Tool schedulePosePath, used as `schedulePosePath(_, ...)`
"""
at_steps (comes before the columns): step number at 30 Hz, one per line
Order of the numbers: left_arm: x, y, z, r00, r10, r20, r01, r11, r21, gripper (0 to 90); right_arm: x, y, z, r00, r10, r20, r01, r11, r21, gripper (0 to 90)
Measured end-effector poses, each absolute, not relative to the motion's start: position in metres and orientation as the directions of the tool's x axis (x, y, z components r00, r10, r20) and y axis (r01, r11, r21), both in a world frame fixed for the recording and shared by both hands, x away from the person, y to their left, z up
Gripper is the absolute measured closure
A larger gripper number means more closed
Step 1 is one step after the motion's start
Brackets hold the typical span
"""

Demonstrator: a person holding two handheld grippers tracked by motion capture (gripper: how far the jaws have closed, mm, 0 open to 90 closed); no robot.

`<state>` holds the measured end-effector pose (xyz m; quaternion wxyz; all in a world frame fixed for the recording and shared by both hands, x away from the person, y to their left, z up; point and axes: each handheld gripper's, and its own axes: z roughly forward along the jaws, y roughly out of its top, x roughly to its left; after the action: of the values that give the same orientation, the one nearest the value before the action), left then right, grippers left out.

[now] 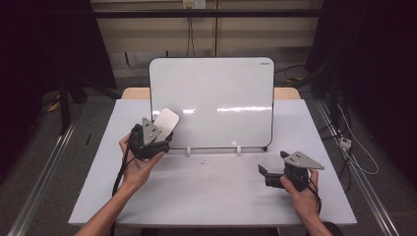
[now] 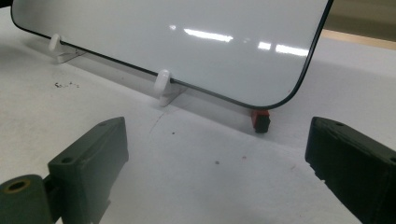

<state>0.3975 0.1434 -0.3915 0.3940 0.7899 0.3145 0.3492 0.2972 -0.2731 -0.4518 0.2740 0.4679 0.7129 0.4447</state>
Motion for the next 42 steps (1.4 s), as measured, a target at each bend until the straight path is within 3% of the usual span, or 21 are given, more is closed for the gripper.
schedulePosePath(20,0.418,0.109,-0.428,0.489,0.704,0.515,0.173,-0.657,0.734,30.8,0.298,-0.274,-0.452,-0.417,0.908,0.047,0.431,0.152,0.890,6.0)
schedulePosePath(37,0.418,0.113,-0.425,0.515,0.711,0.479,0.186,-0.638,0.747,29.5,0.296,-0.273,-0.451,-0.428,0.903,0.033,0.422,0.167,0.891,5.7)
schedulePosePath(42,0.418,0.118,-0.422,0.538,0.717,0.443,0.195,-0.618,0.762,18.4,0.295,-0.273,-0.451,-0.430,0.902,0.032,0.420,0.168,0.892,5.6)
